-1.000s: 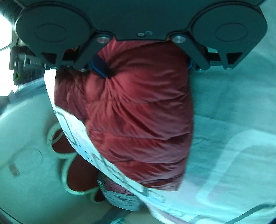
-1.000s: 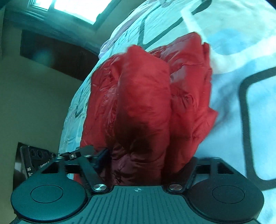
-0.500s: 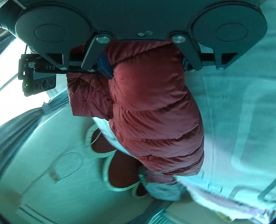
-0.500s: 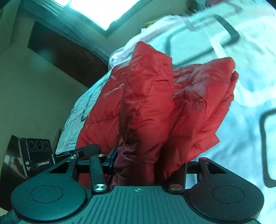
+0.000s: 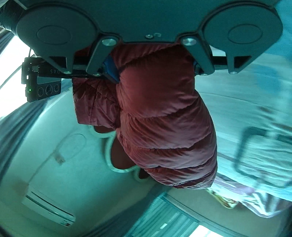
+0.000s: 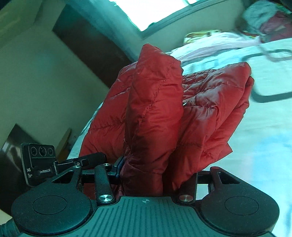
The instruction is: Fold large clothes
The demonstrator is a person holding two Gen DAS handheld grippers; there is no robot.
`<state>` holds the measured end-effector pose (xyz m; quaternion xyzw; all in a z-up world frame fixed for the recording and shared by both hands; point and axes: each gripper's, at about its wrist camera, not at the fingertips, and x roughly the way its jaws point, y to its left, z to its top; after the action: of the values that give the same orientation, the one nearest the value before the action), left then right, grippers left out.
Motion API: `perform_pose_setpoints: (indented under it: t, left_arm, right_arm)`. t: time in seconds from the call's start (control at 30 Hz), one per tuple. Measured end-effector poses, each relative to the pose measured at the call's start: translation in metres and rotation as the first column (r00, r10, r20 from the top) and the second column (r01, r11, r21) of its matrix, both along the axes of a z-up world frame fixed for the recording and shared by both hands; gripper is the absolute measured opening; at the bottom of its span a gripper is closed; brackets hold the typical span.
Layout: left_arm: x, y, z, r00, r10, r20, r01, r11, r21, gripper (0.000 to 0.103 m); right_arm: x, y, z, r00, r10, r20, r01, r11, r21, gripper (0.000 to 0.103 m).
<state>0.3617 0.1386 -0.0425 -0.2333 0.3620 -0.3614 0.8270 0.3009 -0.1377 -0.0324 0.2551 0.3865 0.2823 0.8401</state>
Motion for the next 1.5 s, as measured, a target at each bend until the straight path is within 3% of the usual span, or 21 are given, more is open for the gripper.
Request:
perform_pose_setpoints:
  t: [0.17, 0.37, 0.47, 0.67, 0.7, 0.73, 0.77, 0.8, 0.87, 0.93, 1.0, 1.07, 1.17, 1.2, 1.33, 1.43, 1.5]
  left_arm:
    - [0.009, 0.055, -0.018, 0.996, 0.075, -0.052, -0.072, 0.996, 0.047, 0.068]
    - [0.029, 0.091, -0.075, 0.972, 0.149, -0.182, -0.119, 0.978, 0.169, 0.069]
    - [0.032, 0.095, -0.091, 0.963, 0.155, -0.221, -0.127, 0.983, 0.133, 0.069]
    - [0.038, 0.097, -0.09, 0.966, 0.142, -0.215, -0.113, 0.983, 0.142, 0.073]
    - [0.04, 0.094, -0.088, 0.967, 0.141, -0.212, -0.111, 0.983, 0.149, 0.076]
    - [0.04, 0.095, -0.085, 0.967, 0.145, -0.208, -0.112, 0.981, 0.161, 0.078]
    - [0.039, 0.104, -0.084, 0.968, 0.151, -0.202, -0.116, 0.978, 0.175, 0.084]
    - [0.038, 0.108, -0.081, 0.968, 0.165, -0.189, -0.127, 0.972, 0.195, 0.091]
    - [0.031, 0.117, -0.069, 0.968, 0.203, -0.15, -0.165, 0.958, 0.236, 0.094]
    - [0.026, 0.132, -0.057, 0.964, 0.237, -0.121, -0.2, 0.946, 0.256, 0.09]
    - [0.022, 0.145, -0.044, 0.961, 0.261, -0.087, -0.231, 0.936, 0.265, 0.072]
    - [0.023, 0.147, -0.026, 0.965, 0.262, -0.02, -0.246, 0.926, 0.287, 0.062]
    - [0.044, 0.125, -0.006, 0.974, 0.218, 0.067, -0.227, 0.913, 0.338, 0.05]
    - [0.05, 0.115, -0.002, 0.977, 0.195, 0.087, -0.214, 0.912, 0.35, 0.049]
    - [0.075, 0.07, -0.003, 0.989, 0.091, 0.115, -0.134, 0.885, 0.446, 0.044]
    - [0.082, 0.052, -0.027, 0.995, 0.062, 0.073, -0.091, 0.844, 0.529, 0.046]
    - [0.083, 0.05, -0.038, 0.997, 0.055, 0.062, -0.08, 0.838, 0.54, 0.046]
  right_arm:
    - [0.025, 0.066, -0.03, 0.997, 0.056, -0.045, -0.055, 0.998, 0.022, 0.047]
    - [0.053, 0.122, -0.097, 0.98, 0.074, -0.187, -0.076, 0.997, -0.002, 0.048]
    - [0.051, 0.126, -0.118, 0.973, 0.051, -0.227, -0.047, 0.999, 0.021, 0.051]
    - [0.06, 0.131, -0.117, 0.972, 0.044, -0.23, -0.042, 0.999, 0.013, 0.051]
    - [0.067, 0.137, -0.119, 0.972, 0.039, -0.231, -0.037, 0.999, 0.011, 0.054]
    - [0.078, 0.137, -0.097, 0.973, 0.024, -0.231, -0.026, 1.0, -0.004, 0.059]
    - [0.078, 0.129, -0.085, 0.974, 0.007, -0.227, -0.014, 1.0, -0.027, 0.07]
    - [0.074, 0.123, -0.081, 0.976, -0.009, -0.217, 0.0, 0.999, -0.043, 0.075]
    - [0.065, 0.109, -0.075, 0.977, -0.038, -0.209, 0.029, 0.998, -0.048, 0.076]
    - [0.054, 0.091, -0.065, 0.979, -0.084, -0.187, 0.072, 0.995, -0.073, 0.076]
    - [0.044, 0.076, -0.047, 0.984, -0.125, -0.13, 0.113, 0.989, -0.1, 0.076]
    - [0.04, 0.069, -0.025, 0.989, -0.137, -0.061, 0.13, 0.986, -0.104, 0.075]
    - [0.051, 0.09, 0.003, 0.995, -0.094, 0.041, 0.1, 0.976, -0.191, 0.039]
    - [0.057, 0.101, 0.009, 0.995, -0.075, 0.07, 0.089, 0.968, -0.233, 0.032]
    - [0.086, 0.14, 0.007, 0.996, -0.028, 0.084, 0.058, 0.925, -0.376, 0.03]
    - [0.101, 0.154, -0.019, 0.999, -0.049, 0.016, 0.051, 0.876, -0.479, 0.029]
    - [0.104, 0.152, -0.043, 0.997, -0.066, -0.032, 0.042, 0.87, -0.491, 0.024]
